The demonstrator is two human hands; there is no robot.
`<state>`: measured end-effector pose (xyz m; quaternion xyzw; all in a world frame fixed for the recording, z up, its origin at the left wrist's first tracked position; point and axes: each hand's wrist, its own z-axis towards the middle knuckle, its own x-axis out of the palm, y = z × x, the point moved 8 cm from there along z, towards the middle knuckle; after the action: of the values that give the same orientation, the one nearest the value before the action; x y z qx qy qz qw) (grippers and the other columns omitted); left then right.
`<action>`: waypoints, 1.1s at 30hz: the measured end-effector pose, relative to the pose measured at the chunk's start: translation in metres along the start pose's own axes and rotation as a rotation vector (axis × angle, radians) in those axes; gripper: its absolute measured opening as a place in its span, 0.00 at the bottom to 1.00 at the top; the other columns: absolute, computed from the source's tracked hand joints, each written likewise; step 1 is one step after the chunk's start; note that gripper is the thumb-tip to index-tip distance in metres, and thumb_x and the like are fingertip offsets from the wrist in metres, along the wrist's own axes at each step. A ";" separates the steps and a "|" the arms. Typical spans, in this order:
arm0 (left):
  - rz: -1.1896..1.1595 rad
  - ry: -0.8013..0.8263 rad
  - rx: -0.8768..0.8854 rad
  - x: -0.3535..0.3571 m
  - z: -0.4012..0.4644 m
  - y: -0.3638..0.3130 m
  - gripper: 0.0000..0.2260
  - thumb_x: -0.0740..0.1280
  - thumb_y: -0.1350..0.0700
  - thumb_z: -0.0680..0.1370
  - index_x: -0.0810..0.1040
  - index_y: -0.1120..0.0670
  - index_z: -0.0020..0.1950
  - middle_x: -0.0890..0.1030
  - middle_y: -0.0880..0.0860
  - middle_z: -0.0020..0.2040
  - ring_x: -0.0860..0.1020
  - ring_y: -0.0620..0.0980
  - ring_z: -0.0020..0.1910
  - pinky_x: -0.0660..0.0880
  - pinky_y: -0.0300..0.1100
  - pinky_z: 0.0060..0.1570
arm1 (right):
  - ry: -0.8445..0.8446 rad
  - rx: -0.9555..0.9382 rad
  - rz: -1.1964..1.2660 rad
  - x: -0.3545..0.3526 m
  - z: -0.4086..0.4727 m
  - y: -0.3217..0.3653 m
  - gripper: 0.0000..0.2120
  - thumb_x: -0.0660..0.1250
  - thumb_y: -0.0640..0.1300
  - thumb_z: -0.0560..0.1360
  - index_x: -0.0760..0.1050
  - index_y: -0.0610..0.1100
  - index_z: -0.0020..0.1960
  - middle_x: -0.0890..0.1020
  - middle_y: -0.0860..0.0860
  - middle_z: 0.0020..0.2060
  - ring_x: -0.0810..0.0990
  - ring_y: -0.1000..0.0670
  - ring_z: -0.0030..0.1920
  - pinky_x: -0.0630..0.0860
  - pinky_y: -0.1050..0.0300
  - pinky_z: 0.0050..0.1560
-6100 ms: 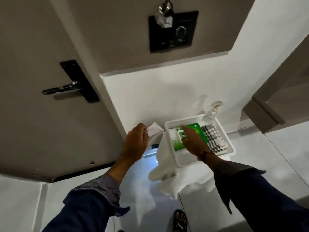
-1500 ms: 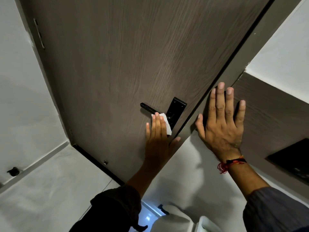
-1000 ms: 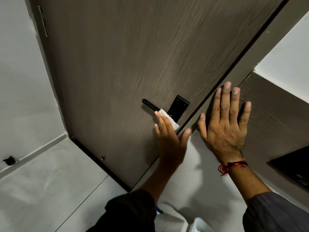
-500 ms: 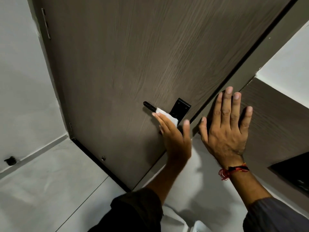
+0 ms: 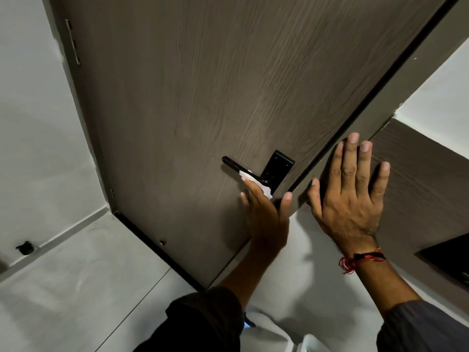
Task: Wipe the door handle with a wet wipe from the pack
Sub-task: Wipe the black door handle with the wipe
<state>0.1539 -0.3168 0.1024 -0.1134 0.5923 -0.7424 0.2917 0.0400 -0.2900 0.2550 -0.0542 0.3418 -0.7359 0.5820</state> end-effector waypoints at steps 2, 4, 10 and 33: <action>0.002 0.026 0.014 0.000 0.001 0.003 0.41 0.58 0.39 0.83 0.42 0.63 0.82 0.48 0.62 0.84 0.47 0.51 0.84 0.47 0.55 0.83 | -0.010 -0.002 -0.006 0.000 -0.001 0.000 0.39 0.56 0.57 0.84 0.51 0.35 0.86 0.44 0.41 0.85 0.38 0.43 0.86 0.37 0.41 0.84; 0.006 -0.071 -0.031 -0.014 0.021 0.001 0.39 0.59 0.42 0.83 0.45 0.65 0.82 0.48 0.63 0.84 0.49 0.56 0.84 0.51 0.58 0.83 | -0.015 0.000 -0.010 0.000 -0.001 0.000 0.39 0.56 0.56 0.84 0.51 0.35 0.86 0.45 0.41 0.86 0.39 0.43 0.86 0.37 0.41 0.84; 0.323 -0.154 -0.063 -0.036 0.070 -0.015 0.38 0.50 0.36 0.83 0.58 0.65 0.81 0.52 0.64 0.84 0.50 0.63 0.83 0.56 0.64 0.80 | -0.016 0.002 0.001 0.001 -0.001 0.001 0.39 0.57 0.56 0.84 0.51 0.35 0.86 0.44 0.41 0.86 0.39 0.43 0.86 0.38 0.40 0.84; 0.637 0.270 0.509 -0.021 0.004 -0.020 0.42 0.50 0.30 0.80 0.53 0.59 0.83 0.55 0.59 0.84 0.52 0.57 0.84 0.56 0.62 0.80 | 0.163 0.032 0.229 -0.008 -0.003 0.011 0.36 0.57 0.54 0.84 0.56 0.36 0.85 0.46 0.41 0.85 0.40 0.43 0.86 0.35 0.39 0.84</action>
<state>0.1669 -0.3059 0.1262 0.2489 0.4286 -0.7460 0.4449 0.0502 -0.2822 0.2487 0.0544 0.3799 -0.6721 0.6332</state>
